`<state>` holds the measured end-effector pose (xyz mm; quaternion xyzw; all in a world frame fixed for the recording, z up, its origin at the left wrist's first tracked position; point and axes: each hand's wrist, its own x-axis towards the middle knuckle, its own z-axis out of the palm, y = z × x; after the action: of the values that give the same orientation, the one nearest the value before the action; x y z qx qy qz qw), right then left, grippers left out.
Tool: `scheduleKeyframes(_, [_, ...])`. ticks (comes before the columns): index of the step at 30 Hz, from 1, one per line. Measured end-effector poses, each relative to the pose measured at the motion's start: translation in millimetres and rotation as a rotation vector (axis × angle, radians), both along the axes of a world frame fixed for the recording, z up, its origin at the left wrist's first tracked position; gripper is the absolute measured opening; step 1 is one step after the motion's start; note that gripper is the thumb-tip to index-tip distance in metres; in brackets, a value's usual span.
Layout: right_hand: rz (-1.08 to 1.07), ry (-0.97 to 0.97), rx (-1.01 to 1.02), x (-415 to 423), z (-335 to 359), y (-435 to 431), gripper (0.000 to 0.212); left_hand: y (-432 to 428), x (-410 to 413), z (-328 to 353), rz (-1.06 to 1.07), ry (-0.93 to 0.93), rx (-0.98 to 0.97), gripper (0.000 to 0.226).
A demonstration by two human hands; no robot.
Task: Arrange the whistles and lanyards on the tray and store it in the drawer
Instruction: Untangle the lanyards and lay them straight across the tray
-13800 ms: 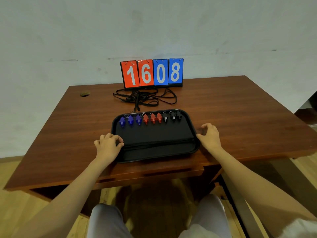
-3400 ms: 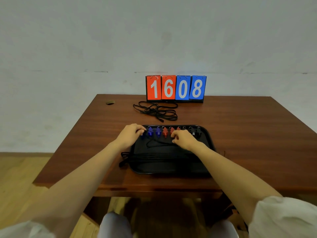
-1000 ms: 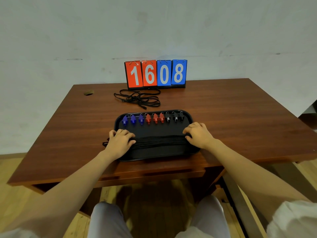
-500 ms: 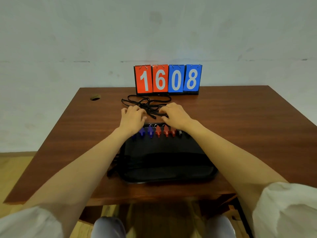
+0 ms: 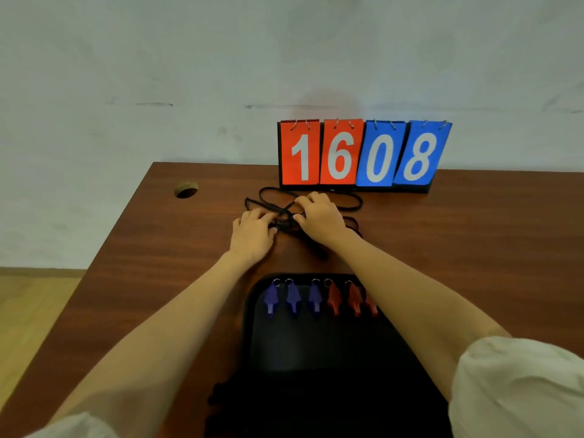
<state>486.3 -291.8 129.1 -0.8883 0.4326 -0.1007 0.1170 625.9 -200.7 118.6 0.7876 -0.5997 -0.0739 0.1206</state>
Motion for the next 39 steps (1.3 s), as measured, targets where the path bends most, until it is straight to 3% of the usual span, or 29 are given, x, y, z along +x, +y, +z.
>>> scheduleKeyframes(4, [0.027,0.037,-0.066,8,-14,-12,0.030,-5,8,-16,0.001,-0.013,-0.043,0.036])
scheduleKeyframes(11, [-0.143,-0.196,-0.157,-17,-7,-19,0.024,-5,6,-16,0.047,-0.033,-0.141,0.022])
scheduleKeyframes(15, [-0.159,-0.057,-0.052,-37,8,-13,0.034,3,-2,-1,0.068,0.044,-0.216,0.022])
scheduleKeyframes(18, [-0.024,-0.162,0.064,-43,30,2,0.048,7,-11,22,0.054,0.120,-0.345,0.020])
scheduleKeyframes(21, [0.162,-0.264,0.122,-41,57,23,0.041,13,-23,56,0.037,0.224,-0.330,0.019])
scheduleKeyframes(24, [0.218,-0.330,0.156,-36,84,44,0.031,22,-33,88,-0.018,0.366,-0.336,0.019])
scheduleKeyframes(28, [0.122,-0.353,0.074,-38,117,56,0.024,35,-44,120,-0.103,0.285,-0.404,0.017])
scheduleKeyframes(32, [0.036,-0.337,-0.053,-54,144,60,0.026,46,-44,137,-0.107,0.061,-0.372,0.020])
scheduleKeyframes(39, [-0.059,-0.379,-0.089,-78,177,67,0.025,52,-59,161,0.004,0.215,-0.405,0.018])
